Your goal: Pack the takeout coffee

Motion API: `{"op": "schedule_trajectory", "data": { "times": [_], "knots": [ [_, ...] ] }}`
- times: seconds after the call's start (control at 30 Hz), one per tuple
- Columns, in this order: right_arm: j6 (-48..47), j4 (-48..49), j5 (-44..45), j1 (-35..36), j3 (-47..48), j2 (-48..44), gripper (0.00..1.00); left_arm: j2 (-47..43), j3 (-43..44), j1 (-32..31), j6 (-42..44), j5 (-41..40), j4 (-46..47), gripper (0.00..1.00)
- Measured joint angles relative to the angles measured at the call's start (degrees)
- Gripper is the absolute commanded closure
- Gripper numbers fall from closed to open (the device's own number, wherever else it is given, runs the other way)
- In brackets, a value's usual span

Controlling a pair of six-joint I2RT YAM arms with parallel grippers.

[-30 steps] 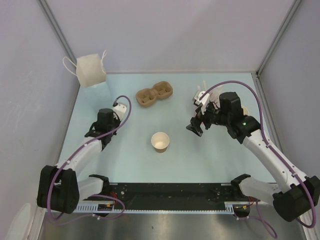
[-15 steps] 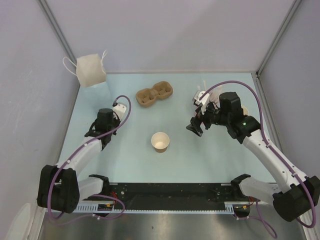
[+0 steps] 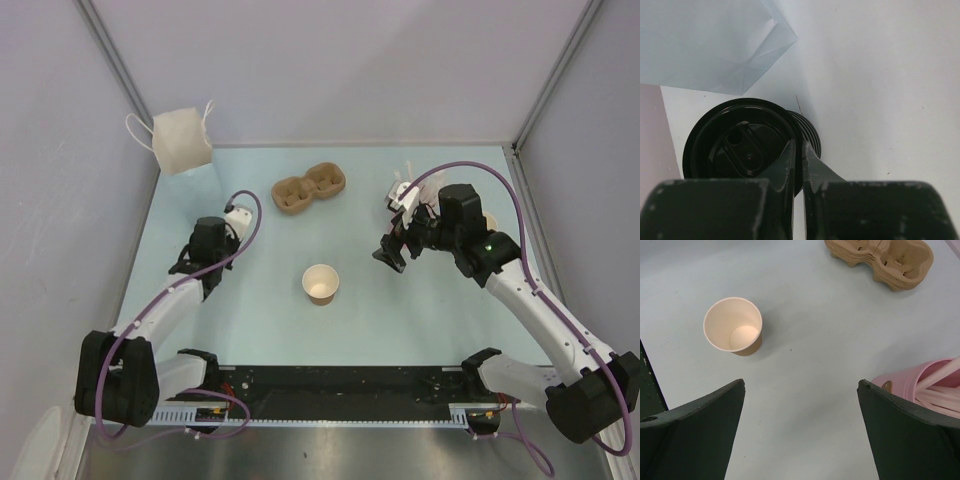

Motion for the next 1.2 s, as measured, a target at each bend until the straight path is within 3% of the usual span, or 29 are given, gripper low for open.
{"op": "schedule_trajectory", "data": {
  "times": [0.8,0.97,1.2],
  "knots": [
    [-0.2,0.0,0.1,0.2,0.0,0.7,0.0,-11.4,-1.0,0.1,0.0,4.4,2.7,1.0],
    [0.0,0.1,0.3,0.5,0.0,0.9,0.0,-14.6,-1.7,0.2,0.1,10.4,1.7,1.0],
    [1.2,1.7,0.3,0.7,0.0,0.9,0.0,-23.9,-1.4,0.2,2.2,27.3,-3.8,1.0]
  ]
}}
